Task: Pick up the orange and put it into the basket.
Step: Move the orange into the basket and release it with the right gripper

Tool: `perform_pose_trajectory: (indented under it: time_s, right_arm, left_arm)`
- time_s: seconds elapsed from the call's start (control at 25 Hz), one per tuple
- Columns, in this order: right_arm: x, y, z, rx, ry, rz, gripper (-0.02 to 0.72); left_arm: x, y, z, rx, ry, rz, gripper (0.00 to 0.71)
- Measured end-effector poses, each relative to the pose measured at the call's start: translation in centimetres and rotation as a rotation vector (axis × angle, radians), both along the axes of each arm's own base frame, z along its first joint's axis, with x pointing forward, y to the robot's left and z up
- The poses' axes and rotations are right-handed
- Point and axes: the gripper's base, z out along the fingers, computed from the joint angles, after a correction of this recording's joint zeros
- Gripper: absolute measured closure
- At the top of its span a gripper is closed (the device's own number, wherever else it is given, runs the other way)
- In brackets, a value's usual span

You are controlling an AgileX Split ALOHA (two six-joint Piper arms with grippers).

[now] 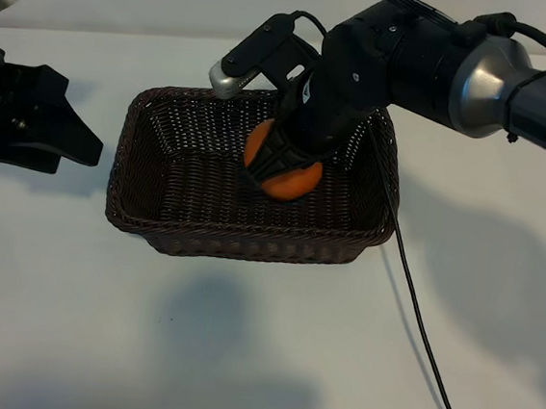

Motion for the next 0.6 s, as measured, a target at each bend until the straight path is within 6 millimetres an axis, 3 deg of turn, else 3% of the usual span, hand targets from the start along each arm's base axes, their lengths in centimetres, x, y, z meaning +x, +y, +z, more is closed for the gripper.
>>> perform_pose_trajectory:
  time_s: [0.6]
  right_arm:
    - [0.3,0.0,-1.6,-0.044,0.026,0.005,0.656]
  left_arm:
    - [0.0,0.0,0.0,0.0,-0.001,-0.001,0.168]
